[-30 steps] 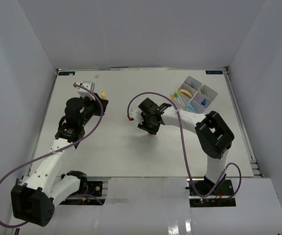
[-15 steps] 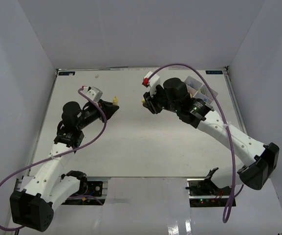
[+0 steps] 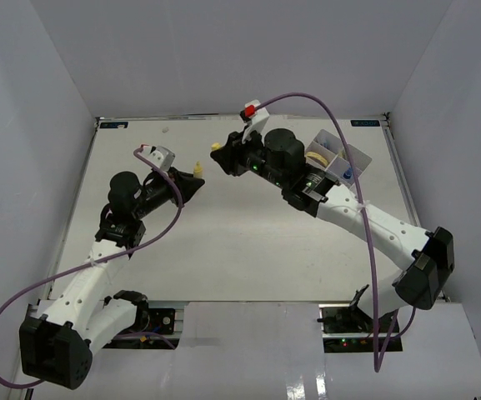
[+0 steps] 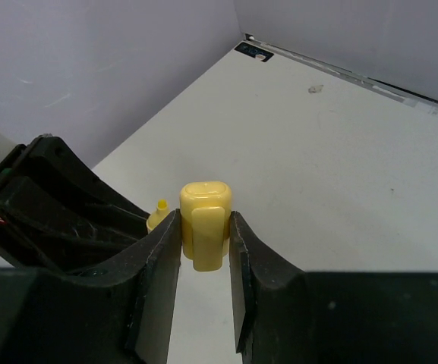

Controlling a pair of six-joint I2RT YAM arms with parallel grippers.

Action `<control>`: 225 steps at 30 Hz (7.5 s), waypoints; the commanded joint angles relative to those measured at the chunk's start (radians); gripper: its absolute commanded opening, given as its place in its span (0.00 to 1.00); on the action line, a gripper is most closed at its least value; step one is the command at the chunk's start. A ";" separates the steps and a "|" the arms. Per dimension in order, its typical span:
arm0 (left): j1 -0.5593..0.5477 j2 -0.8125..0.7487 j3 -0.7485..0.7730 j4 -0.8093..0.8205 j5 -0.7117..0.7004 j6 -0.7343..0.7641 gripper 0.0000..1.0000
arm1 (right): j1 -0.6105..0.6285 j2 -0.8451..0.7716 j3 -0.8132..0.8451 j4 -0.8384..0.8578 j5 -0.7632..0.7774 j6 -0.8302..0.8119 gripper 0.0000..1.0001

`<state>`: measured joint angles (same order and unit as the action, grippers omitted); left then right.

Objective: Sort the stationery into containers
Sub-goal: Pick up the pen cap from the center of the board, then close the pen cap on the pen.

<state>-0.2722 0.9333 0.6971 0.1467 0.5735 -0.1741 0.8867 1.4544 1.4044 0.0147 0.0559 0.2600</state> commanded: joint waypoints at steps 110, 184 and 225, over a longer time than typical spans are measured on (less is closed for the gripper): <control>-0.004 -0.062 -0.061 0.103 -0.078 -0.004 0.00 | 0.222 -0.028 -0.180 0.307 0.346 0.067 0.55; -0.005 0.048 -0.062 0.347 0.528 -0.166 0.00 | -0.080 0.077 -0.096 0.450 -0.898 -0.084 0.17; 0.008 0.104 0.104 0.588 0.417 -0.263 0.00 | -0.026 0.083 -0.268 0.105 -0.949 -0.211 0.09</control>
<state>-0.2771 1.0687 0.6514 0.5091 1.1416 -0.4164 0.8066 1.4773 1.2312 0.3725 -0.7597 0.0357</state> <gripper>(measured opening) 0.274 0.265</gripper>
